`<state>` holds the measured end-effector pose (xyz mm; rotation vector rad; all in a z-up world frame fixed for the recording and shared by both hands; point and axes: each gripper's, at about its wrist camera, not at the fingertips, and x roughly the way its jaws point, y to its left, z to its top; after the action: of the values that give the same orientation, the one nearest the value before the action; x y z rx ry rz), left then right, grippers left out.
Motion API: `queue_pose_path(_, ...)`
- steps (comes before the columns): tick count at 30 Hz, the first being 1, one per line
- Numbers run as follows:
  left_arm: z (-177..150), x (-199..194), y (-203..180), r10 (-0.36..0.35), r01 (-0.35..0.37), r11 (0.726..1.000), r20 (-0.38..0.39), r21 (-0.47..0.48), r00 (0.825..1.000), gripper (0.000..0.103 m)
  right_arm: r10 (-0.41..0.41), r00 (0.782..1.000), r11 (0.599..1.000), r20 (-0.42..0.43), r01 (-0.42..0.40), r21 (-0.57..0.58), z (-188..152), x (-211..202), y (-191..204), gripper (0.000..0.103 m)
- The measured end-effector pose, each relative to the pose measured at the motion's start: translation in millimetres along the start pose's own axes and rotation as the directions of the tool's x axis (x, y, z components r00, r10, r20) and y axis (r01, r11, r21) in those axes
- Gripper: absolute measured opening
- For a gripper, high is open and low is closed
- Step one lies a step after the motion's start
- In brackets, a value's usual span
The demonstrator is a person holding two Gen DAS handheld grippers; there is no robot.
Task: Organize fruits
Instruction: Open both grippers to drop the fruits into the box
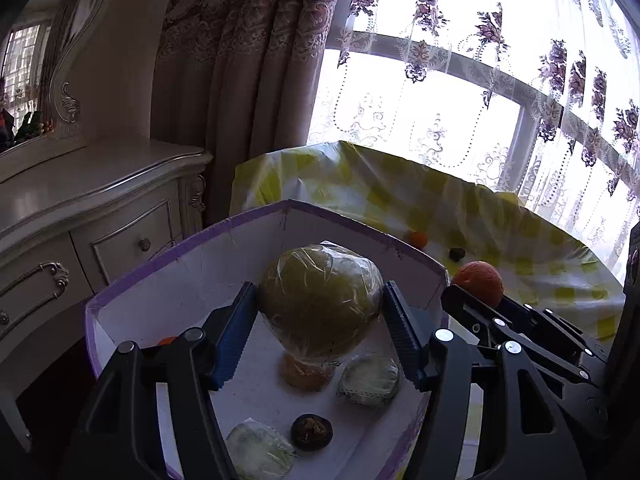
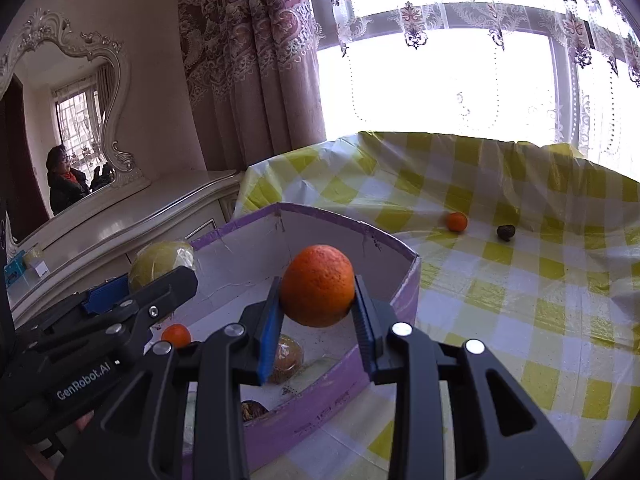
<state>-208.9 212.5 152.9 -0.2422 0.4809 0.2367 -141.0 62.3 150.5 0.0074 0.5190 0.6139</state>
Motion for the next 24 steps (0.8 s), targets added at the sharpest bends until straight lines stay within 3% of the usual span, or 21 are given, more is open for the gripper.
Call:
queue_pose_path(7,1,17,38,0.089,-0.090,0.996,-0.062,-0.023,0.994,0.061,0.008,0.998,0.996,-0.065,-0.014,-0.094,2,30,36,0.034)
queue_pose_path(13,-6,35,48,0.145,-0.141,0.989,-0.147,0.041,0.978,0.061,-0.018,0.984,0.989,-0.175,-0.008,-0.147,-5,57,53,0.034)
queue_pose_path(22,-5,48,54,0.149,-0.133,0.988,-0.276,0.074,0.950,0.063,-0.102,0.917,0.956,-0.385,-0.016,-0.291,-21,97,73,0.034)
queue_pose_path(23,-5,48,55,0.150,-0.134,0.988,-0.275,0.077,0.950,0.065,-0.105,0.912,0.953,-0.397,-0.023,-0.303,-23,99,76,0.034)
queue_pose_path(24,-4,47,55,0.149,-0.133,0.988,-0.273,0.078,0.951,0.073,-0.106,0.906,0.950,-0.410,-0.030,-0.310,-26,101,78,0.036)
